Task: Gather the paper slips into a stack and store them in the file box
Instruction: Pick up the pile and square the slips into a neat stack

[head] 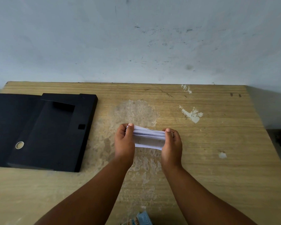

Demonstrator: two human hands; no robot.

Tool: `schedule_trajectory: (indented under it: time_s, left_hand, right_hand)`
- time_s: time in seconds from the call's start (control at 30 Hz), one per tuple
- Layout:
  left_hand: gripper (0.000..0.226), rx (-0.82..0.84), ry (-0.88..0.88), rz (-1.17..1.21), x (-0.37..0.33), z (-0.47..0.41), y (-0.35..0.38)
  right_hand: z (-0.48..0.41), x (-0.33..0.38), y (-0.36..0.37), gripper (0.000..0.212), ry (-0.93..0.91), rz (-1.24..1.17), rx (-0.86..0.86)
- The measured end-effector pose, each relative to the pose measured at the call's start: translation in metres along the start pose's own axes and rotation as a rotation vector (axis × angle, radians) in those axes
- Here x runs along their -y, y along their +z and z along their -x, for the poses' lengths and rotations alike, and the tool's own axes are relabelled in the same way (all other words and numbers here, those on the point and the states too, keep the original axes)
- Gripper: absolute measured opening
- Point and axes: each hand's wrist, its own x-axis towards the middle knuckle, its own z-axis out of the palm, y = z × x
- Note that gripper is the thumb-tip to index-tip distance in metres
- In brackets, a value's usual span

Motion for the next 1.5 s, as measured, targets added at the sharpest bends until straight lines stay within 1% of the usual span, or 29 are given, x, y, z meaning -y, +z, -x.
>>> schedule_trajectory:
  time_s: [0.17, 0.23, 0.27, 0.33, 0.4, 0.47, 0.5, 0.53, 0.6, 0.7, 0.77, 0.83, 0.9, 1.03, 1.1, 1.2, 1.37, 1.5]
  left_hand:
    - [0.027, 0.042, 0.038, -0.012, 0.001, -0.002, -0.002]
    - [0.028, 0.065, 0.044, -0.022, 0.000, -0.001, -0.002]
    - [0.030, 0.087, 0.044, -0.015, -0.001, -0.001, -0.003]
    - [0.036, 0.183, 0.081, -0.014, -0.003, -0.002, -0.010]
    - [0.049, 0.332, 0.118, -0.058, -0.001, -0.005, -0.021]
    - [0.063, 0.440, 0.107, -0.207, 0.000, -0.009, -0.033]
    - [0.065, 0.459, 0.122, -0.317, 0.001, -0.012, -0.036]
    - [0.064, 0.445, 0.154, -0.428, 0.002, -0.013, -0.037]
    - [0.053, 0.335, 0.227, -0.565, 0.004, -0.016, -0.035]
    - [0.031, 0.175, 0.281, -0.590, 0.005, -0.016, -0.029]
    - [0.028, 0.125, 0.297, -0.596, 0.007, -0.014, -0.027]
    - [0.033, 0.117, 0.266, -0.522, 0.006, -0.011, -0.025]
    - [0.039, 0.127, 0.214, -0.413, 0.004, -0.011, -0.024]
    - [0.038, 0.116, 0.229, -0.357, 0.001, -0.011, -0.022]
    - [0.038, 0.102, 0.239, -0.353, 0.005, -0.009, -0.020]
    - [0.035, 0.114, 0.215, -0.349, 0.019, -0.005, -0.017]
    - [0.034, 0.217, 0.140, -0.358, 0.037, -0.001, -0.016]
    - [0.022, 0.148, 0.142, -0.441, 0.023, -0.007, -0.016]
  right_hand:
    - [0.000, 0.002, -0.002, 0.024, -0.023, 0.030, 0.019]
    - [0.002, 0.003, -0.001, 0.030, -0.024, 0.008, 0.040]
    - [0.002, 0.003, -0.003, 0.037, -0.031, -0.013, 0.065]
    - [0.002, 0.002, -0.008, 0.050, -0.093, -0.035, 0.149]
    - [0.001, 0.001, -0.015, 0.051, -0.189, -0.030, 0.245]
    - [-0.001, 0.000, -0.022, 0.052, -0.253, -0.003, 0.320]
    - [-0.002, -0.001, -0.025, 0.054, -0.265, 0.026, 0.350]
    - [-0.003, -0.002, -0.026, 0.054, -0.269, 0.068, 0.371]
    - [-0.004, -0.005, -0.027, 0.051, -0.275, 0.181, 0.381]
    - [-0.006, -0.010, -0.025, 0.045, -0.338, 0.370, 0.294]
    - [-0.007, -0.012, -0.025, 0.036, -0.386, 0.425, 0.201]
    - [-0.006, -0.010, -0.026, 0.030, -0.405, 0.415, 0.149]
    - [-0.005, -0.007, -0.027, 0.026, -0.419, 0.387, 0.136]
    - [-0.001, -0.005, -0.026, 0.025, -0.434, 0.393, 0.109]
    - [0.004, -0.007, -0.023, 0.024, -0.438, 0.401, 0.087]
    - [0.011, -0.014, -0.018, 0.022, -0.387, 0.384, 0.078]
    - [0.014, -0.028, -0.016, 0.026, -0.340, 0.460, 0.093]
    - [0.010, -0.025, -0.018, 0.028, -0.283, 0.457, 0.122]
